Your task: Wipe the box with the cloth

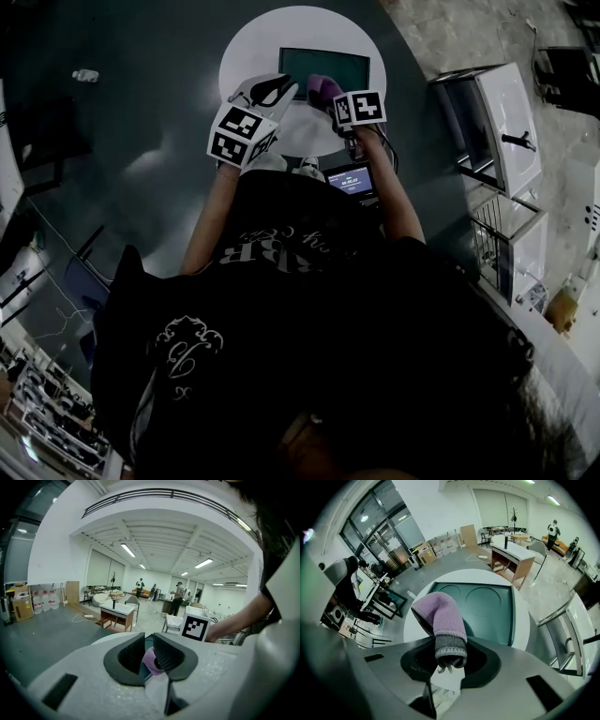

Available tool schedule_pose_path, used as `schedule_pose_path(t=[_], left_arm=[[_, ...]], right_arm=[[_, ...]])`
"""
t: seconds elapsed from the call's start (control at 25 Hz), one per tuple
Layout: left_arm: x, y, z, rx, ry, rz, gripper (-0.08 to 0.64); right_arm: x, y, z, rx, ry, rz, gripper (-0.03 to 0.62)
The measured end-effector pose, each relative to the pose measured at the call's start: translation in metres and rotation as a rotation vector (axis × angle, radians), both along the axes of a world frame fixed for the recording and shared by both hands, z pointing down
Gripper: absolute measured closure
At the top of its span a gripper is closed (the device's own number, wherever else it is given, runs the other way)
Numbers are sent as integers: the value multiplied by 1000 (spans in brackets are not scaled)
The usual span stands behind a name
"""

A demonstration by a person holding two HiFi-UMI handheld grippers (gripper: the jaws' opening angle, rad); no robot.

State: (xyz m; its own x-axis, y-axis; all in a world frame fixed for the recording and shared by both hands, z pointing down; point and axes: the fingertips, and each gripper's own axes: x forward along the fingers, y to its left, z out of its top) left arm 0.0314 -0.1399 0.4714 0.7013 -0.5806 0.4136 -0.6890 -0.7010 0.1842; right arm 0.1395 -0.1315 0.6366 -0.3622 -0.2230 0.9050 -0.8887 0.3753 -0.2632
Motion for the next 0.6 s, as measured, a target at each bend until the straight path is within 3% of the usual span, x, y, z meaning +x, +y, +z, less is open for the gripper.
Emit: schedule_pose_path(t=[0.6], left_arm=[[42,8,2,-3,-1,106,508]], right_arm=[[102,17,-7,13,74,189,491]])
